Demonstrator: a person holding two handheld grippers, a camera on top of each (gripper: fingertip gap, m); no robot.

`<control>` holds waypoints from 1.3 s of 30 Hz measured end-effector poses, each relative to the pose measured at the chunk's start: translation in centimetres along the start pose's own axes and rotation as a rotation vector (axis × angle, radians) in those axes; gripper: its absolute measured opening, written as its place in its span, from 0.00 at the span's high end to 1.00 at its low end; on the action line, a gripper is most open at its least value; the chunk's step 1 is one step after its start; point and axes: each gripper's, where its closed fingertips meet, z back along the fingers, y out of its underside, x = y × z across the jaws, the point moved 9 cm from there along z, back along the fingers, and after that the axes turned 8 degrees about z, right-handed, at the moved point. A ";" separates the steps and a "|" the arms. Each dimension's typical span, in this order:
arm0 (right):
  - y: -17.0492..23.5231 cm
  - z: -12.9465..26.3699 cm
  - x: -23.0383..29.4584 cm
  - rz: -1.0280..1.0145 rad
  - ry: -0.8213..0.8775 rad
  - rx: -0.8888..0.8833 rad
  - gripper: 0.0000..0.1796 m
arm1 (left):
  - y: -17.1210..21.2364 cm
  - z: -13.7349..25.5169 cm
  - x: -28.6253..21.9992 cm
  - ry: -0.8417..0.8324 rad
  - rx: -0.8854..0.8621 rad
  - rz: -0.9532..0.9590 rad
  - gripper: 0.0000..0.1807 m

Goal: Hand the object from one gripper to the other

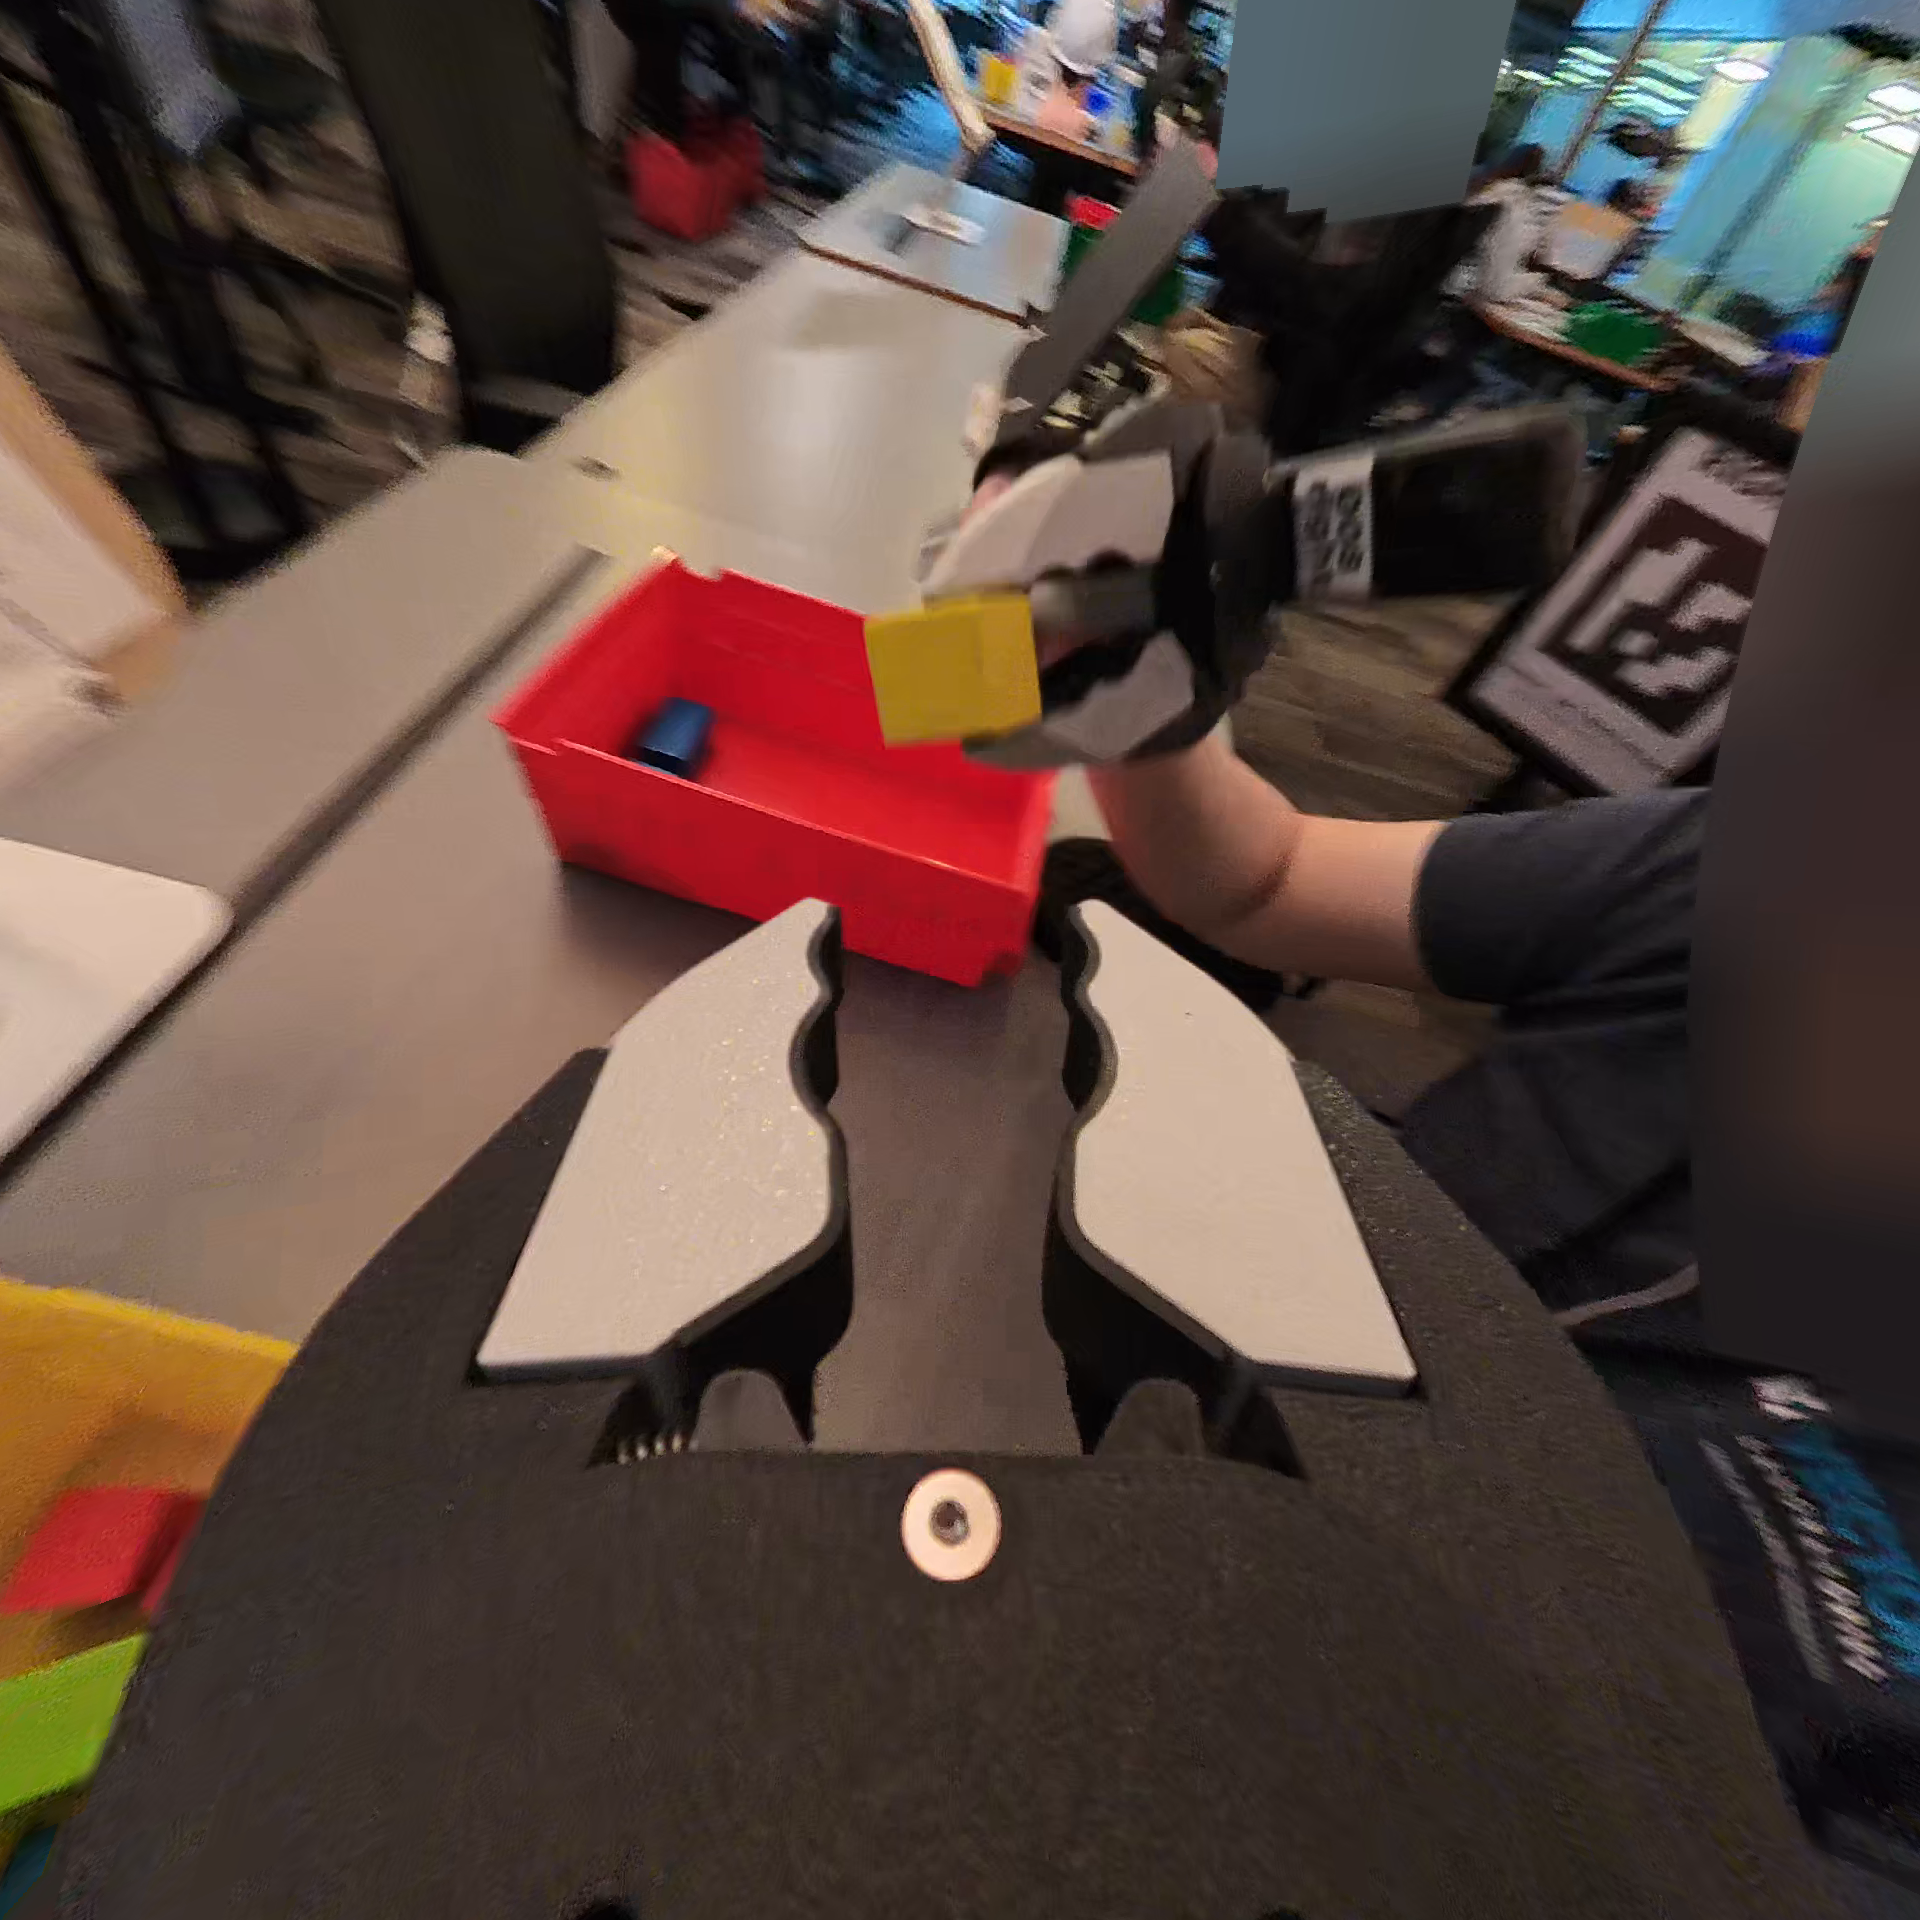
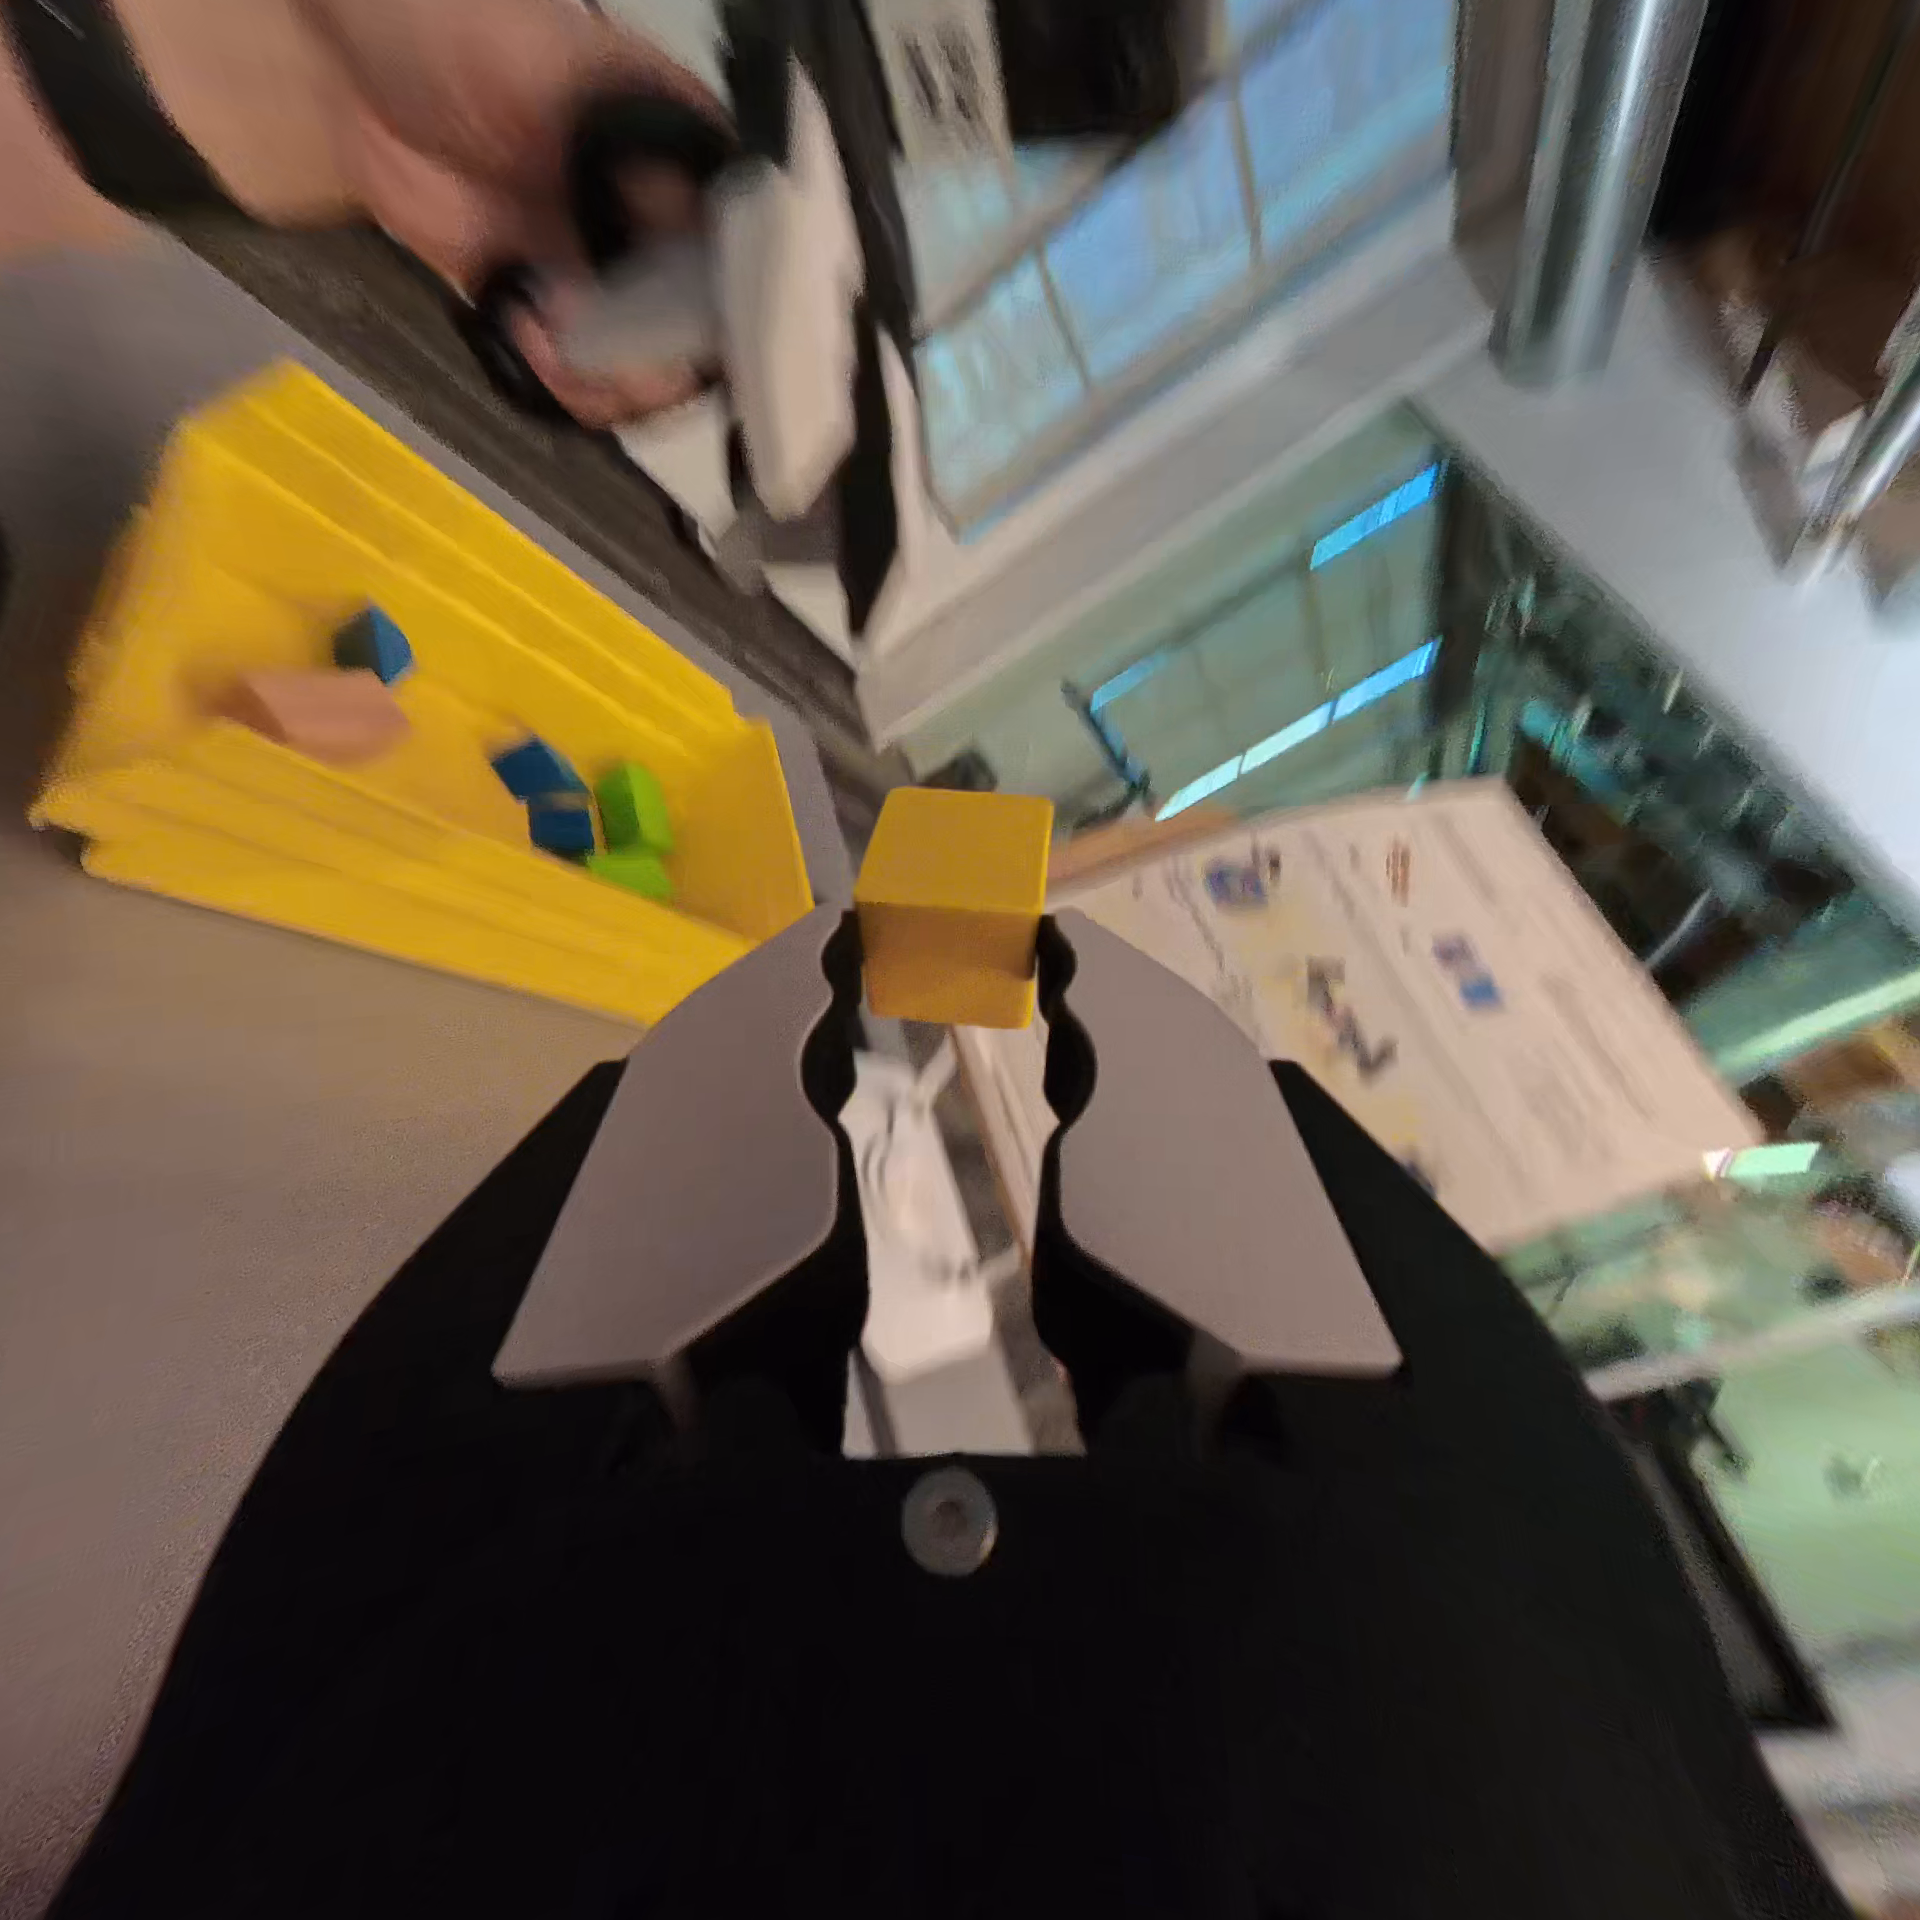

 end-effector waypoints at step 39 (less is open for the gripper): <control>28.3 3.2 5.7 -1.342 -0.413 1.313 0.81 | 1.4 -1.0 -0.6 -0.262 0.002 -0.194 0.78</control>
